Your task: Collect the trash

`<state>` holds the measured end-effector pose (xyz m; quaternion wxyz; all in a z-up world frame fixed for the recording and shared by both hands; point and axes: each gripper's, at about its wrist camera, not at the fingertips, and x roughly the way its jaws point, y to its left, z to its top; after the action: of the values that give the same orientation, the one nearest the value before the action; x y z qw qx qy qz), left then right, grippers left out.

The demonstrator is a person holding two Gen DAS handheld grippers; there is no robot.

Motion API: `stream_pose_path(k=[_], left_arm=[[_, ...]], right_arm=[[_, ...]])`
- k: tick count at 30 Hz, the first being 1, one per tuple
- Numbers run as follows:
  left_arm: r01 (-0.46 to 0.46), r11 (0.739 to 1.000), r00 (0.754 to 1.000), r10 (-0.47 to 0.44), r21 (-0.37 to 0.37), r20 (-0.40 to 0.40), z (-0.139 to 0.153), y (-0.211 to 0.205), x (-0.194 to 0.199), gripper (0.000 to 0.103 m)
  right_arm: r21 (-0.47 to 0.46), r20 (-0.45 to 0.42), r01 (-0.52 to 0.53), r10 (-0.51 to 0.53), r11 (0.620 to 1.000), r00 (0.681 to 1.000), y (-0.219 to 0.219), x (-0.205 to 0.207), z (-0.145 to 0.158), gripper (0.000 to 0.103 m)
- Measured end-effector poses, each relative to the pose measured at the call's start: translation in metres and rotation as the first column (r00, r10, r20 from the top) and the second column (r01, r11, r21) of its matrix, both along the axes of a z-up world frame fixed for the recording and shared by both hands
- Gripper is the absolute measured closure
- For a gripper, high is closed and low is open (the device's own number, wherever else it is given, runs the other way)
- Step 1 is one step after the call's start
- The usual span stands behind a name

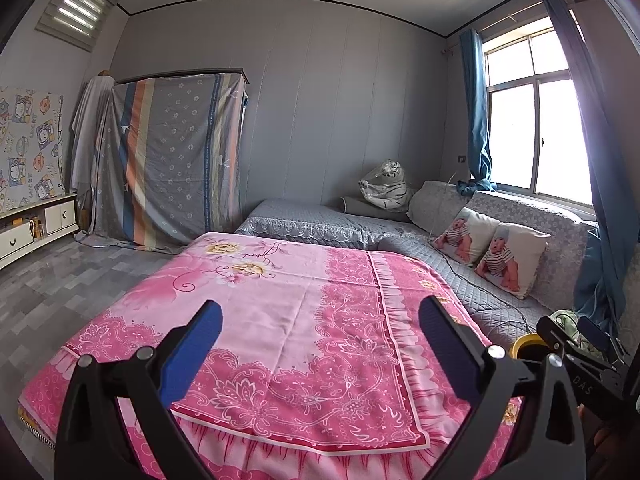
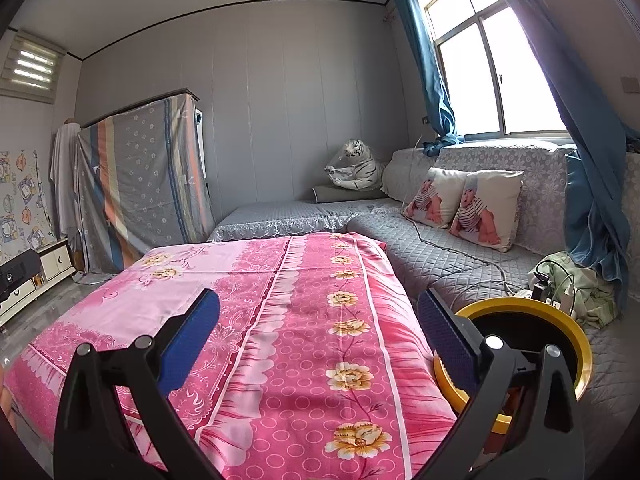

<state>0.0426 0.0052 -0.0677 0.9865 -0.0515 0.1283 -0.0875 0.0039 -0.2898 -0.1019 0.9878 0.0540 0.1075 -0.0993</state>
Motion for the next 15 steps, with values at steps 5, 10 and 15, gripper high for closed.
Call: stream_pose_path(k=[5, 10, 15], left_arm=[[0.001, 1.0, 1.0, -0.001, -0.001, 0.0, 0.0003, 0.0004, -0.0001, 0.008], [0.005, 1.0, 1.0, -0.005, -0.004, -0.007, -0.0007, 0.0007, 0.0009, 0.008], [0.007, 1.0, 1.0, -0.007, -0.009, -0.012, -0.0017, 0.0019, 0.0015, 0.008]], right_arm=[[0.005, -0.012, -0.005, 0.005, 1.0, 1.0, -0.0003, 0.0018, -0.0021, 0.008], [0.011, -0.018, -0.007, 0.008, 1.0, 1.0, -0.0006, 0.0025, -0.0035, 0.008], [0.019, -0.021, -0.002, 0.002, 1.0, 1.0, -0.0023, 0.0032, -0.0041, 0.008]])
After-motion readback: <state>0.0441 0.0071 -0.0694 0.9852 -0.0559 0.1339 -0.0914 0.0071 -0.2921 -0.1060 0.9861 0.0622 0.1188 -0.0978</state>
